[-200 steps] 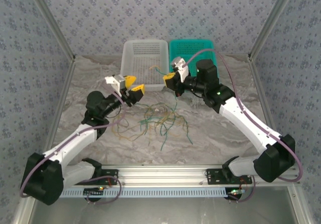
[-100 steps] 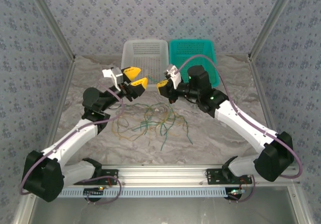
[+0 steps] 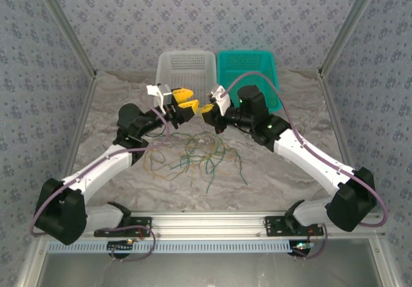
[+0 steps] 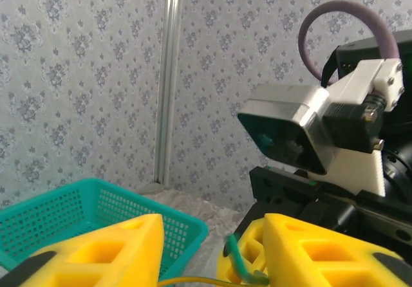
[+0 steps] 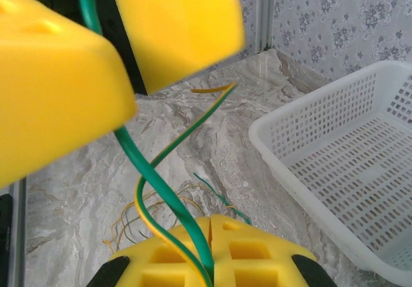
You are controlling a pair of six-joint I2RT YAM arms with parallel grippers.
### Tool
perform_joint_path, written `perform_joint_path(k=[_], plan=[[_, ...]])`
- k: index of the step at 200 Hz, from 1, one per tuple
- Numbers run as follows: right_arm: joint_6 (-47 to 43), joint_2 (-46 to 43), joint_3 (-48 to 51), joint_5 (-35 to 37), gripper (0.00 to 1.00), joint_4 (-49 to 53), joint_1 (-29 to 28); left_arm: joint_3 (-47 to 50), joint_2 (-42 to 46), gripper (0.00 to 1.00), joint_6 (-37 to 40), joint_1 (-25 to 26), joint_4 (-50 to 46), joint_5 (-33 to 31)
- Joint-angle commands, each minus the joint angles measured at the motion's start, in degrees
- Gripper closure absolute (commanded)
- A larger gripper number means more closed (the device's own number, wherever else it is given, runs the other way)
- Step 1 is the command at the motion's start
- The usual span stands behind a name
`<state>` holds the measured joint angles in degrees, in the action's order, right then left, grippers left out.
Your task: Untangle the cables
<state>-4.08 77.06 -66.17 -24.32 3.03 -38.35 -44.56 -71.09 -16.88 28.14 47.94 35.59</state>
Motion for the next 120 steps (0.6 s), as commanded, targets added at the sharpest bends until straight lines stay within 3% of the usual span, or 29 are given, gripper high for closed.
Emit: perform_joint_path(k=[1,32,80,91,108,116,120], plan=[[-0.8,-0.8,0.8,0.6,1.00,-0.7,-0.5,-3.0,-0.2,0.65,0.8,0.2,0.7,1.3],[-2.1,-0.7,0.9,1.2,1.00,-0.4,-1.0,-3.9,-0.3,1.00,0.7,0.4,-1.4,0.7],[-6.8,-1.6,2.1,4.0,1.00,1.2,-2.2,-4.7,1.5,1.00,1.6,0.4,-7.8,-3.0],[-10.2,-2.5,2.5,6.9,0.65,2.4,-3.7,-4.6,2.0,1.00,2.0,0.4,-9.3,-3.4],[-14.7,-5.4,4.8,11.8,0.47,1.4,-5.7,-4.3,2.7,1.00,2.1,0.4,-11.2,-5.1],[-16.4,-6.8,6.1,13.0,0.26,0.8,-6.0,-4.1,3.0,1.00,2.3,0.4,-11.9,-5.1],[-17.3,-7.5,6.5,13.6,0.23,0.6,-6.2,-4.0,3.1,1.00,2.4,0.3,-12.2,-5.2]])
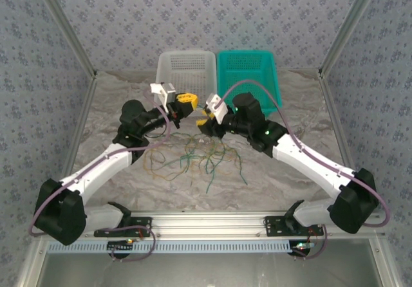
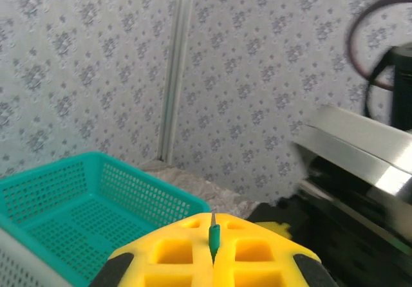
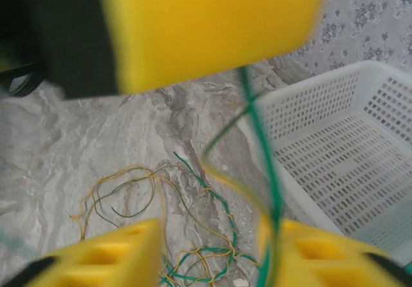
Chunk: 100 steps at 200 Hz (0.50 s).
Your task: Untangle the cables
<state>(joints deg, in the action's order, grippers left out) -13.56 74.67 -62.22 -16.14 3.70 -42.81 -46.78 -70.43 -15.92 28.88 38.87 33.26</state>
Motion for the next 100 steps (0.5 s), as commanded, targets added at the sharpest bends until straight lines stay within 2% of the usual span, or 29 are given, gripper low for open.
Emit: perform_joint_path(k=[1,7,11,19,66,100], plan=[[-7.9,-5.3,2.7,5.7,0.22,-0.2,-1.7,-1.8,2.5,1.00,1.4,-0.4,-3.2,-2.9],[-8.9,-6.2,3.5,6.7,0.21,-0.4,-2.0,-1.7,2.6,1.00,1.5,-0.3,-3.7,-2.9],[-9.5,-6.8,3.8,7.1,0.16,-0.6,-1.9,-1.6,2.7,1.00,1.7,-0.4,-3.9,-2.9],[-10.4,-7.7,4.4,7.6,0.15,-0.8,-2.0,-1.5,2.8,1.00,1.7,-0.4,-4.1,-2.8],[-13.5,-10.2,7.9,10.1,0.18,-8.5,-3.3,-1.2,3.0,1.00,1.8,-0.3,-5.0,-2.6],[-16.4,-7.9,6.5,11.1,0.22,-10.4,-3.3,-1.3,3.0,1.00,1.5,-0.2,-5.2,-2.0]])
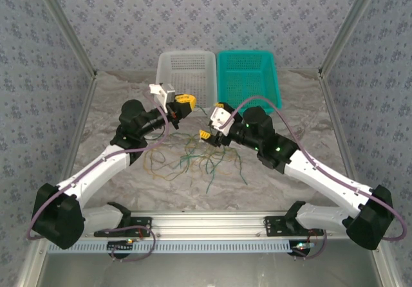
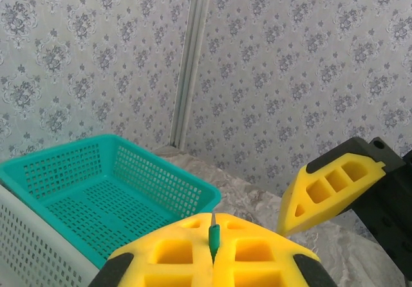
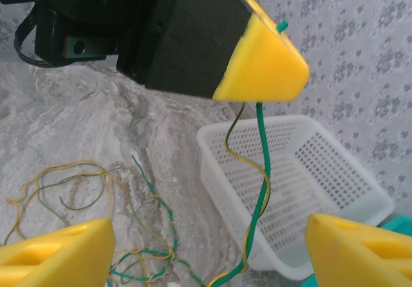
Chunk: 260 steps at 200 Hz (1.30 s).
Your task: Untangle the cables
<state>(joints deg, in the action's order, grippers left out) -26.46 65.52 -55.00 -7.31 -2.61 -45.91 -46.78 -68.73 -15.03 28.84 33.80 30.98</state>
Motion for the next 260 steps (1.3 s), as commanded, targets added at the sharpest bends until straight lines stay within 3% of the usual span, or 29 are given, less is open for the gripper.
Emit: perform_joint_path(k=[1,34,52,73,115,123,186,233,260], plan=[[-3.6,1.4,-0.8,2.2,0.22,-4.3,-0.2,-1.2,1.3,1.00,0.6,-0.2,-0.1,0.3],[-5.4,4.9,-3.4,0.5,0.25,-5.4,0.8,-0.9,1.4,1.00,0.5,-0.1,0.2,1.0],[-6.0,7.4,-5.0,-1.0,0.32,-5.5,1.5,-0.6,1.4,1.00,0.4,0.1,0.5,1.2],[-6.0,9.4,-6.1,-2.0,0.46,-6.5,2.0,-0.3,1.5,1.00,0.4,0.2,0.6,1.0],[-5.8,9.6,-6.1,-2.5,0.94,-6.7,2.1,0.2,1.8,1.00,1.0,0.2,-0.4,0.0],[-5.9,9.5,-6.1,-2.6,0.98,-6.2,2.1,0.5,1.7,1.00,1.2,0.2,-0.2,-0.3],[-5.0,8.7,-4.9,-4.3,1.00,-5.1,3.1,0.0,0.7,1.00,0.9,0.1,0.2,-2.7],[-1.1,4.8,0.4,-6.0,1.00,-5.5,5.5,2.5,3.6,1.00,0.6,-3.1,-2.5,-12.1],[7.4,0.9,4.4,-7.6,1.00,-9.8,9.7,4.5,5.3,1.00,0.2,-5.1,-3.1,-15.4]])
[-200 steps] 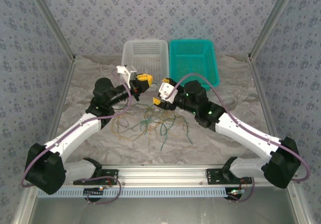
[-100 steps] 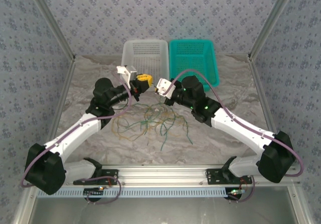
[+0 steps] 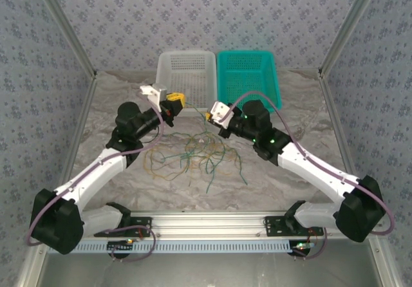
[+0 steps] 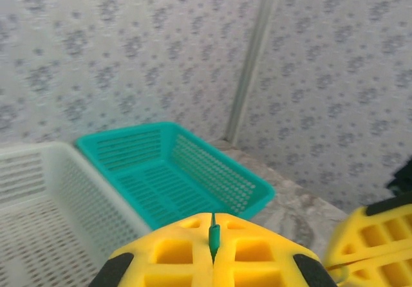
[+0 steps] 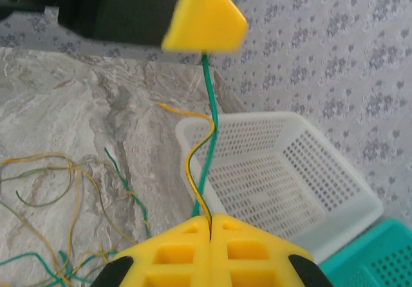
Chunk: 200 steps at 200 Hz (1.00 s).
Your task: Untangle the cables
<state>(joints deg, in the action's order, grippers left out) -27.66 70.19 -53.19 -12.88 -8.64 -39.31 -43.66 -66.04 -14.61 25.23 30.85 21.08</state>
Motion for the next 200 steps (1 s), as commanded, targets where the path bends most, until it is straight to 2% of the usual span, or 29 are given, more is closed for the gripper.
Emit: perform_joint_path(k=[1,45,73,100,120,175,200], plan=[[9.0,-3.9,2.6,-1.9,1.00,-4.0,3.3,1.5,2.6,1.00,-0.2,-1.6,-0.2,-5.7],[23.8,-7.6,2.4,3.1,1.00,-7.1,8.3,3.9,5.1,1.00,-0.8,-2.4,0.9,-8.3],[31.5,-8.5,-1.3,2.9,1.00,-5.0,13.1,3.4,7.8,1.00,-0.8,-3.8,0.8,-9.6],[36.2,-7.9,-8.0,1.6,1.00,-1.8,16.6,-1.5,8.9,1.00,-0.2,-6.2,-0.9,-8.6],[37.6,-6.8,-12.7,3.5,1.00,0.2,18.7,-5.9,7.5,1.00,1.7,-6.8,-2.8,-10.7],[41.5,0.9,-30.1,1.6,1.00,5.2,29.2,-20.0,-0.9,1.00,1.8,-13.1,-4.6,-11.9],[43.2,5.7,-38.6,1.6,1.00,8.1,34.3,-26.5,-6.0,1.00,2.6,-15.9,-5.8,-14.4]])
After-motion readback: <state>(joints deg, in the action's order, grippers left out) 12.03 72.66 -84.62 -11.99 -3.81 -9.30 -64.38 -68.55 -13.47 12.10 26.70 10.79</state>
